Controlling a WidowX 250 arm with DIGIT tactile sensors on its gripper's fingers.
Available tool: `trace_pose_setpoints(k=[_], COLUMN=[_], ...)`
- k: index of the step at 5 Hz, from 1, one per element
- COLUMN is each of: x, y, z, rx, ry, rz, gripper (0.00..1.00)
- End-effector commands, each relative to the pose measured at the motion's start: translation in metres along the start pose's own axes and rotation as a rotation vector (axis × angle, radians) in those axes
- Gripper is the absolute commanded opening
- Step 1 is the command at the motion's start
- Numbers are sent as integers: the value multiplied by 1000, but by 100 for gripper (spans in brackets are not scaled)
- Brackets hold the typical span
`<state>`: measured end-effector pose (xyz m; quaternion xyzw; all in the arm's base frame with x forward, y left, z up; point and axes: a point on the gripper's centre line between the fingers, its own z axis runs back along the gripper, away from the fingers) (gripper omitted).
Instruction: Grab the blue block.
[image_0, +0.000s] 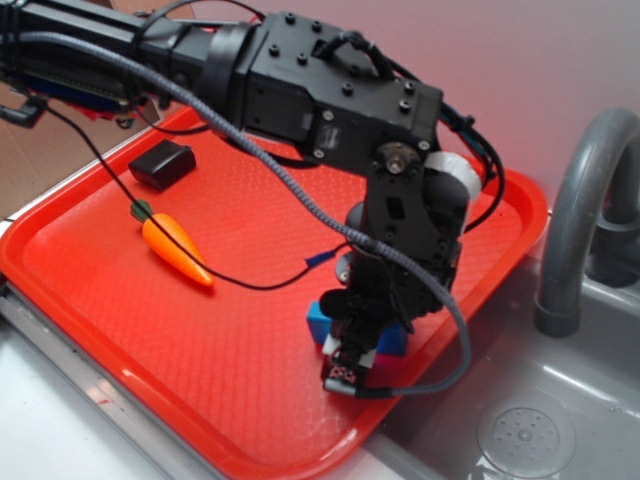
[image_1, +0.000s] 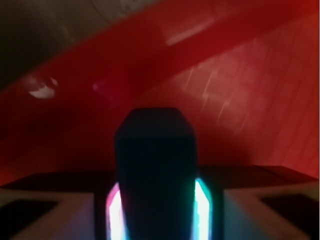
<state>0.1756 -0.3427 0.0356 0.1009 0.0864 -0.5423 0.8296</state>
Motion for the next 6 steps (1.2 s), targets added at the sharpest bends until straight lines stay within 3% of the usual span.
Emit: trace_pose_setpoints(k=[1, 2, 4, 5, 6], x=[-79, -118, -189, -208, -213], y=[38, 63, 90, 87, 79], z=[77, 103, 178, 202, 200], rx=[-112, -140, -97, -34, -60], ry=[-141, -133, -190, -246, -287], rz=[451, 596, 923, 1086, 1144], gripper=[0, 0, 0, 0, 0])
